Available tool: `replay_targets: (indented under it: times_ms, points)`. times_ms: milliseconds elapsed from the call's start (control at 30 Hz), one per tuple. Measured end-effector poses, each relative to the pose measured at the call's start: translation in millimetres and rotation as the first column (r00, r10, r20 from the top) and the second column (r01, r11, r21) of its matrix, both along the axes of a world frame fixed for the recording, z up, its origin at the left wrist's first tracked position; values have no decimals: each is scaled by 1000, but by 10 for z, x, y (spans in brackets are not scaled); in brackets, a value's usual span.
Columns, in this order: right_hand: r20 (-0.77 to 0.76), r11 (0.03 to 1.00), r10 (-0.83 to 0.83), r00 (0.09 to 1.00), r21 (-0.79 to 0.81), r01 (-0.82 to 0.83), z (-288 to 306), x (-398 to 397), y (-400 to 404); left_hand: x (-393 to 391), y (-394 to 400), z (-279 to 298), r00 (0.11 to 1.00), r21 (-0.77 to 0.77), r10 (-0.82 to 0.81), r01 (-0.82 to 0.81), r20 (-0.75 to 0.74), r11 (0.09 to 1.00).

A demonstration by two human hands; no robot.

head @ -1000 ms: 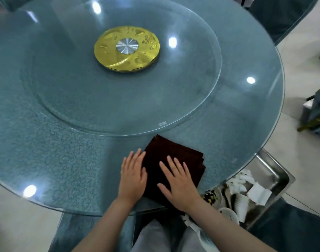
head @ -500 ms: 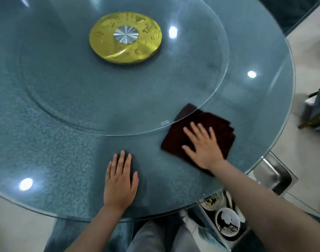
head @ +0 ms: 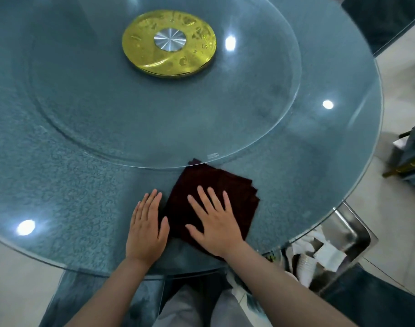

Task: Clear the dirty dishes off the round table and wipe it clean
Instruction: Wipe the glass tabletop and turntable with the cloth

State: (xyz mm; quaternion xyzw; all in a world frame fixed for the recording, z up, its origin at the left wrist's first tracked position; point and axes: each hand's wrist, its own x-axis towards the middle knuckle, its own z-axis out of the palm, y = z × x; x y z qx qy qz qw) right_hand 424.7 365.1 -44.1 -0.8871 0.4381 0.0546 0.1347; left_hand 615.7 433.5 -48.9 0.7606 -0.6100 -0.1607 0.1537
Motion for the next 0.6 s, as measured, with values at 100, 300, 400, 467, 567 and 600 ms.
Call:
replay_targets:
  times_ms: [100, 300, 400, 467, 567, 600]
  points:
    - [6, 999, 0, 1000, -54, 0, -56, -467, -205, 4, 11, 19, 998, -32, 10, -12, -56, 999]
    - [-105, 785, -619, 778, -68, 615, -39, -2000, -1120, -98, -21, -21, 984, 24, -19, 15, 176, 1000]
    - [-116, 647, -759, 641, -24, 762, 4, -2046, -1266, -173, -15, -21, 975, 39, 4, -13, 221, 999]
    - [-116, 722, -691, 713, -56, 690, -16, -1759, -1086, -209, -15, -21, 975, 56, 30, -43, 221, 997]
    - [-69, 950, -306, 950, -94, 299, -11, -1268, -607, -212, -23, -22, 983, 68, 83, -95, 164, 993]
    - [-49, 982, -174, 984, -86, 169, -24, -1160, -483, -211, -26, -22, 985, 71, 96, -107, 147, 992]
